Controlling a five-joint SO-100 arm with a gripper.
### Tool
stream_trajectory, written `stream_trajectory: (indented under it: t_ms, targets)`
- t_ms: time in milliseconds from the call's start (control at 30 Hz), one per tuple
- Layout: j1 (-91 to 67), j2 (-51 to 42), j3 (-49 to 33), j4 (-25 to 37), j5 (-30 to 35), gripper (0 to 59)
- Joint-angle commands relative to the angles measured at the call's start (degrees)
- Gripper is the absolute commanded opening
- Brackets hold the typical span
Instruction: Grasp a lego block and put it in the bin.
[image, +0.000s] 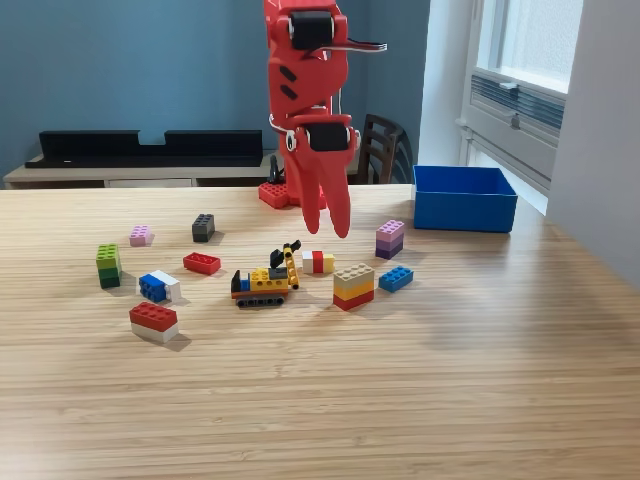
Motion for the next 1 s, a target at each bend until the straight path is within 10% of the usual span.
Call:
stream_trajectory:
  t_ms: [33,667,867,1000]
  targets:
    - [-2.11,-5.63,-9.32,1.85,0.26,35.4]
    - [-7.56,-26.72,-24.87,2.81,2.11,30.5]
    - [-8.26,-29.44,-26.54,2.81,4.83,5.2]
    - [-8.17,-29.88,-27.25,2.72,6.77,0.1]
